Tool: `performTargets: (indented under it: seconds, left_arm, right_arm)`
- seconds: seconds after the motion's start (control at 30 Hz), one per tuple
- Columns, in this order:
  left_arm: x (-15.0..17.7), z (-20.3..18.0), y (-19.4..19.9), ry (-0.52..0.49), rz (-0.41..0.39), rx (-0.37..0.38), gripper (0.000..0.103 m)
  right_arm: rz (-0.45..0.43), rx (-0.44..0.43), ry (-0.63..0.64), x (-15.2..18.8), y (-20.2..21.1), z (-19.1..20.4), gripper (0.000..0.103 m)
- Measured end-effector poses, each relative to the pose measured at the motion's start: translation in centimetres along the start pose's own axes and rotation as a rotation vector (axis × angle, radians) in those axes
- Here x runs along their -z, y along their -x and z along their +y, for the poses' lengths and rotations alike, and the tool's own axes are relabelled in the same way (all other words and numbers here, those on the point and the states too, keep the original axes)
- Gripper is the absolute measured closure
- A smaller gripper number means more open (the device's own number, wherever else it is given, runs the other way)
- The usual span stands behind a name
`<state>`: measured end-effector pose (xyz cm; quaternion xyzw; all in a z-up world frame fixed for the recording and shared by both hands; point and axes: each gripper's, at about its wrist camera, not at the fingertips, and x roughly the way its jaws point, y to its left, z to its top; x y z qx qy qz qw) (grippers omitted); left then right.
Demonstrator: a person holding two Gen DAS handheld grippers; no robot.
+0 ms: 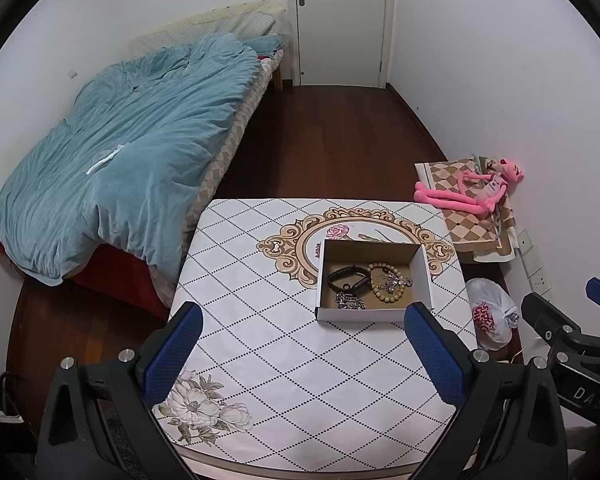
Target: Organize jewelry
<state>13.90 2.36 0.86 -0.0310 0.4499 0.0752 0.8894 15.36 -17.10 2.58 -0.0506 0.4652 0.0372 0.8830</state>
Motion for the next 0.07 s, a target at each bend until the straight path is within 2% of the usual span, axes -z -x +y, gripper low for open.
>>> performTargets:
  seconds: [0.07]
  left_arm:
    - [-0.05,0.04,0.0,0.003,0.001,0.002,0.0]
  right_arm:
    - [-0.001,0.001,-0.001,0.03,0.03,0.01,0.0]
